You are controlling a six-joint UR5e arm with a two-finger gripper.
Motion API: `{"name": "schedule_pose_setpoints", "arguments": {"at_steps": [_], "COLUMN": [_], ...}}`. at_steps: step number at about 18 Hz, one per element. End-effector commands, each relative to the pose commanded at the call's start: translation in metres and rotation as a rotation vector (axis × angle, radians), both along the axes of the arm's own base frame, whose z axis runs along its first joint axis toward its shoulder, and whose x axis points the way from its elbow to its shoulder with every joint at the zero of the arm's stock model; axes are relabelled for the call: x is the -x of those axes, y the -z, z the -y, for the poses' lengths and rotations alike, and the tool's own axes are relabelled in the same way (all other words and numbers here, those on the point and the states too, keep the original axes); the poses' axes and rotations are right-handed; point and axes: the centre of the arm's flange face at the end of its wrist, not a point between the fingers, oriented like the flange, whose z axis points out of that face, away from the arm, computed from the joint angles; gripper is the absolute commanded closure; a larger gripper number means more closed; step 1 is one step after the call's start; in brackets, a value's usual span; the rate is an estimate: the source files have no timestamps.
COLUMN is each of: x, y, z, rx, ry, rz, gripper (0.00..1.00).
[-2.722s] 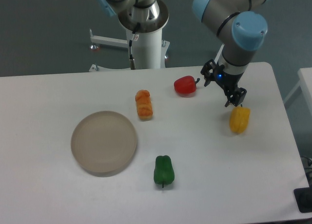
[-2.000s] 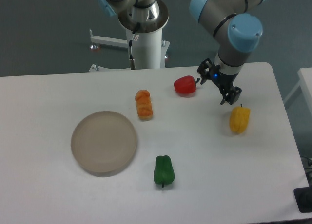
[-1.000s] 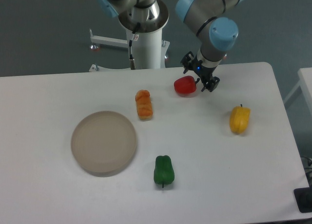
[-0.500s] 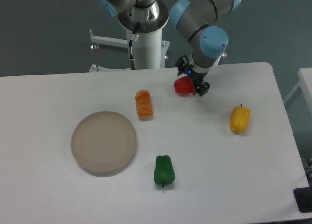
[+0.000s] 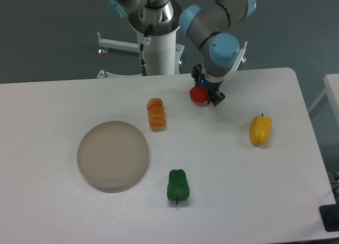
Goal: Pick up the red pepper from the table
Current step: 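Lower the gripper over the red pepper and close on it, then lift the red pepper off the table and carry it toward the yellow pepper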
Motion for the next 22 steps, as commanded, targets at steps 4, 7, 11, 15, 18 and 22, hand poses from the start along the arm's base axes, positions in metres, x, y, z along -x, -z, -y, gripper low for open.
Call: {"name": "schedule_pose_setpoints", "arguments": {"at_steps": [4,7,11,15,18,22], "x": [0.014,0.024,0.048,0.060,0.061,0.060], "y": [-0.031,-0.058,-0.090,-0.115,-0.120,-0.122], "z": [-0.014,-0.039,-0.068,-0.104,-0.108,-0.113], "rx": [-0.028,-0.060,-0.060,-0.076,-0.092,-0.106], "ry": [-0.045,-0.092,-0.120,-0.118,-0.109,-0.095], "rz": [-0.019,-0.024,-0.027,-0.046,-0.051,-0.045], "gripper": [0.72,0.72,0.72,0.72,0.70,0.69]}}
